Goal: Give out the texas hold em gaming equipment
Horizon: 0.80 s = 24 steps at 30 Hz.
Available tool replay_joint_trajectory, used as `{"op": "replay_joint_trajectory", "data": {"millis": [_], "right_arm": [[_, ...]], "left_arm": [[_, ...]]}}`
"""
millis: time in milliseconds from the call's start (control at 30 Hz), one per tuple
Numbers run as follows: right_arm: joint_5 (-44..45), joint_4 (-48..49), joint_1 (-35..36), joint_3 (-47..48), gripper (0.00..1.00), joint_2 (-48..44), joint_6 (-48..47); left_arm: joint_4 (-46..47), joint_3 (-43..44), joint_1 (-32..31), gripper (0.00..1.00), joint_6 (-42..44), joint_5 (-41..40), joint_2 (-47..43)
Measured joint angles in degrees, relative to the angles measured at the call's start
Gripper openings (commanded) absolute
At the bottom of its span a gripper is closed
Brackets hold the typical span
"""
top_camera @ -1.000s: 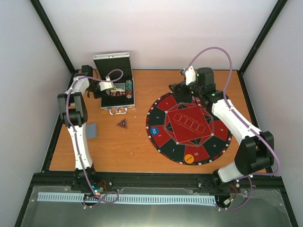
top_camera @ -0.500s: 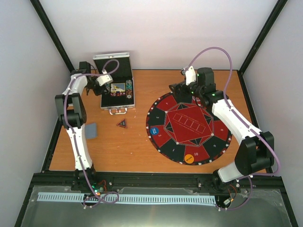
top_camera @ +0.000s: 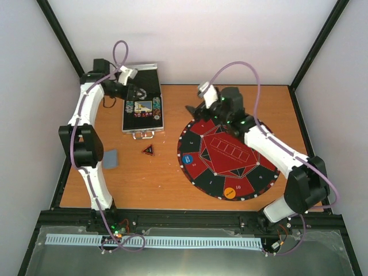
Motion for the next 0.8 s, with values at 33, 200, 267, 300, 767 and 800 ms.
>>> {"op": "replay_joint_trajectory", "data": {"millis": [33,200,267,300,767,800], "right_arm": [[-0.55,2.10,1.68,-0.63,1.00,0.35,-2.19],[-4.48,10.29,8.66,-2.56,0.97,4.22,-12.66],[-5.64,12.04,10.25,-1.33,0.92,7.30,-13.99],[-5.99,12.33,10.64,-0.15,0.89,9.16,-14.21],[-6.01,11.47,12.48,18.21,0.76,26.49,-18.12],[-6.05,11.15,12.46,19.50,0.76,27.43,-18.18]], "left_arm": [[-0.20,-0.68,-0.81,0.01,-1.40,0.55,0.00],[-0.92,-4.72,-4.39,0.01,-8.31,4.37,-0.35],[-0.72,-6.56,-5.07,0.01,-10.64,5.75,-1.29],[-0.20,-7.96,-5.16,0.01,-11.93,6.38,-2.29],[5.01,-14.19,-5.03,0.01,-21.27,11.61,-6.97],[5.09,-14.19,-5.03,0.01,-21.42,11.91,-6.97]]}}
